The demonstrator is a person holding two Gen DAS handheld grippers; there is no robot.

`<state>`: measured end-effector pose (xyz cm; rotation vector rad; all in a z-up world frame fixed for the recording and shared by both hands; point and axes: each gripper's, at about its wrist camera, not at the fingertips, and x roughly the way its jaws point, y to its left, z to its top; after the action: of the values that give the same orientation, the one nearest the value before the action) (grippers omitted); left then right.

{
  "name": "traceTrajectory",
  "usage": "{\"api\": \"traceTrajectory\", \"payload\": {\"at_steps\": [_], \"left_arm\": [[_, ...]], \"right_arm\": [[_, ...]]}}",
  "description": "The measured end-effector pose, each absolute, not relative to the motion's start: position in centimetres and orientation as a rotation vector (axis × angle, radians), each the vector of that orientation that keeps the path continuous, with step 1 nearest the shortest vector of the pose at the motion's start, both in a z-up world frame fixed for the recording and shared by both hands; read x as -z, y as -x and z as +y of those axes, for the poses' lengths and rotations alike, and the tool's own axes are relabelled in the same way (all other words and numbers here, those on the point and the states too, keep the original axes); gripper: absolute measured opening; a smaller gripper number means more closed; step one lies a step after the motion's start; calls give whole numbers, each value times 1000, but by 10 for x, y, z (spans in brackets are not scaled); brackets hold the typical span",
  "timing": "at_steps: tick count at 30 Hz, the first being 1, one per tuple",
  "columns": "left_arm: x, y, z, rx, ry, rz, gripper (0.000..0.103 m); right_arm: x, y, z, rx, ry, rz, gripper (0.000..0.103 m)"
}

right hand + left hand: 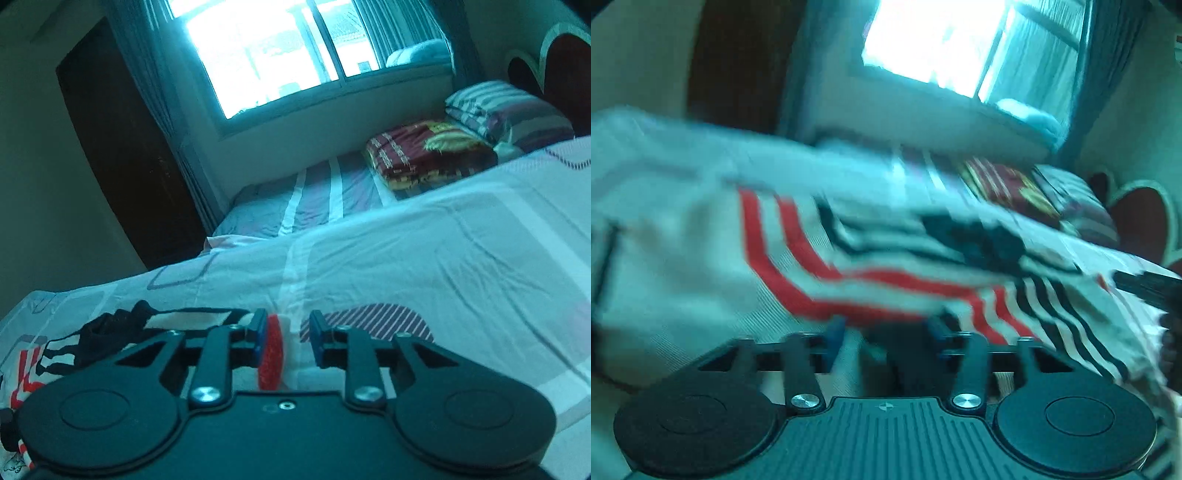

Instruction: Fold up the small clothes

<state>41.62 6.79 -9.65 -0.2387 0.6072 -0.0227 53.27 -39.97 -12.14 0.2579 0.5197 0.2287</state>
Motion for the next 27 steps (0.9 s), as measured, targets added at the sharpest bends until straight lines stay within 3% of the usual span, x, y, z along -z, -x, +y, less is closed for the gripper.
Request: {"api": "traceTrajectory", "payload": {"at_steps": [4,7,9,18,21,23,24,25,27], "left_arm": [[82,-426,34,124,165,590,50],[111,-452,9,135,89,733,50],[117,-453,6,123,55,715,50],[100,-450,-18,168,2,720,50],[111,-444,-23,155,-39,729,50],[107,-447,-25,137,-35,748,50],[101,-446,-28,121,-44,749,50],[95,-444,-32,123,-44,734,50],[86,-439,-42,165,-35,709,50]], "right_arm": [[121,-542,-379,-271,-127,545,20],[144,-558,-374,-242,-69,638,15],[139,-561,-373,-233,-66,659,15],[117,-468,-342,-420,40,579,20],[136,-451,-337,-395,160,615,8],[138,-448,-338,-386,153,586,8],[134,-448,-337,-373,147,584,10],[130,-445,-336,-350,142,563,20],[119,-430,-338,-358,105,517,24]]}}
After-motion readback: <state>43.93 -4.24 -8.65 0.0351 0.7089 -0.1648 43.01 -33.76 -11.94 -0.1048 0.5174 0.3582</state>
